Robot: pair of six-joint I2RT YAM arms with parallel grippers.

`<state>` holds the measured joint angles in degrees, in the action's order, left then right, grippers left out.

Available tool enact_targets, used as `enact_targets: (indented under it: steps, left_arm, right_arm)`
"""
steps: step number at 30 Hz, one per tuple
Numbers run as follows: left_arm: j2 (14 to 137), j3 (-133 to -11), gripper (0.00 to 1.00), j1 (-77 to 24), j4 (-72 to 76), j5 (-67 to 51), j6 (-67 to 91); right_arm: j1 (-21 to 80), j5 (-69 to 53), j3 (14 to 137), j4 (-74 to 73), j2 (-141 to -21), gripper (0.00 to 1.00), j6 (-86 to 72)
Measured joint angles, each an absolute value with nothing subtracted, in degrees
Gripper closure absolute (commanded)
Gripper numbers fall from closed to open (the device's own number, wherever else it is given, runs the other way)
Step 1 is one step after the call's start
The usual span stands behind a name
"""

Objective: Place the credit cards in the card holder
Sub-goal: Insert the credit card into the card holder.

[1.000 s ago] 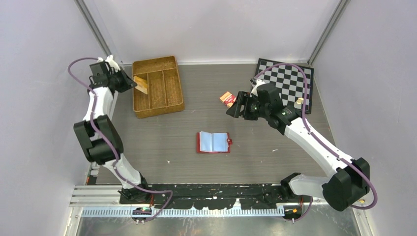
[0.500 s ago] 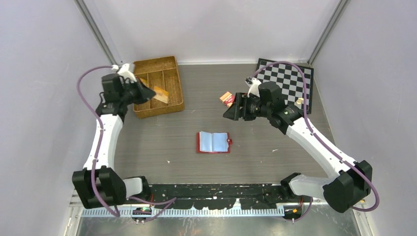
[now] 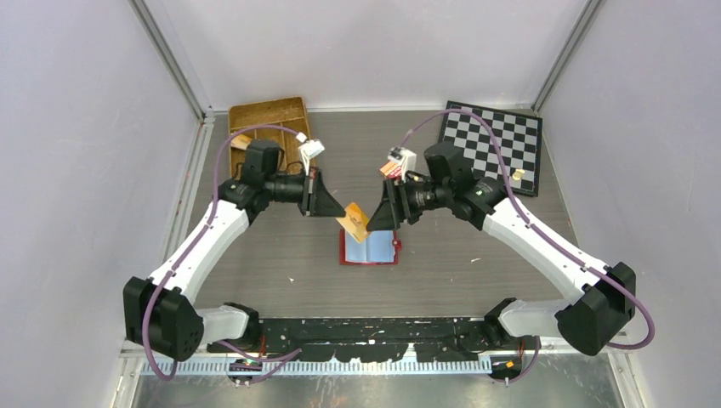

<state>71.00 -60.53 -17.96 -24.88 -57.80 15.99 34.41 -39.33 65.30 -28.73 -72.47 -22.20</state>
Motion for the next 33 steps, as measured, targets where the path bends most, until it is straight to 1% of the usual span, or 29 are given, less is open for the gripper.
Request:
enact_targets:
  steps: [5,11,14,21,25,30,31,33]
  left_arm:
    - [72.36,-60.10,1.00,-21.41,-24.64,-63.07,15.73]
    - [72.73,-59.64,1.00,-22.81,-24.21,-65.30,15.62]
    - [72.99,-59.64,1.00,-23.05,-24.01,-65.78,15.62]
    - [73.17,-59.64,1.00,-23.27,-24.53,-65.76,14.15]
    - [73.47,-59.64,1.00,-23.33,-24.71,-66.04,13.45]
    - [73.52,-59.64,1.00,-23.40,-24.71,-66.08,13.04]
    - [73.52,-59.64,1.00,-23.40,-24.71,-66.08,13.04]
    - [73.52,-59.64,1.00,-23.40,-24.69,-66.08,13.06]
  right_arm:
    - [38.81,-40.05,65.52,-30.28,-73.12,0.39,-21.04]
    - [39.46,-40.01,65.52,-31.38,-73.19,0.46,-21.04]
    - [39.64,-39.72,65.52,-31.77,-73.19,0.45,-21.02]
    - [39.70,-36.51,65.52,-32.27,-72.86,0.37,-20.80]
    - [39.68,-34.70,65.52,-32.25,-72.07,0.37,-20.60]
    - [39.68,-35.16,65.52,-32.16,-71.94,0.45,-20.60]
    - [39.68,-35.53,65.52,-32.03,-71.94,0.48,-20.69]
    - [39.68,-36.60,65.49,-31.51,-72.05,0.57,-21.10]
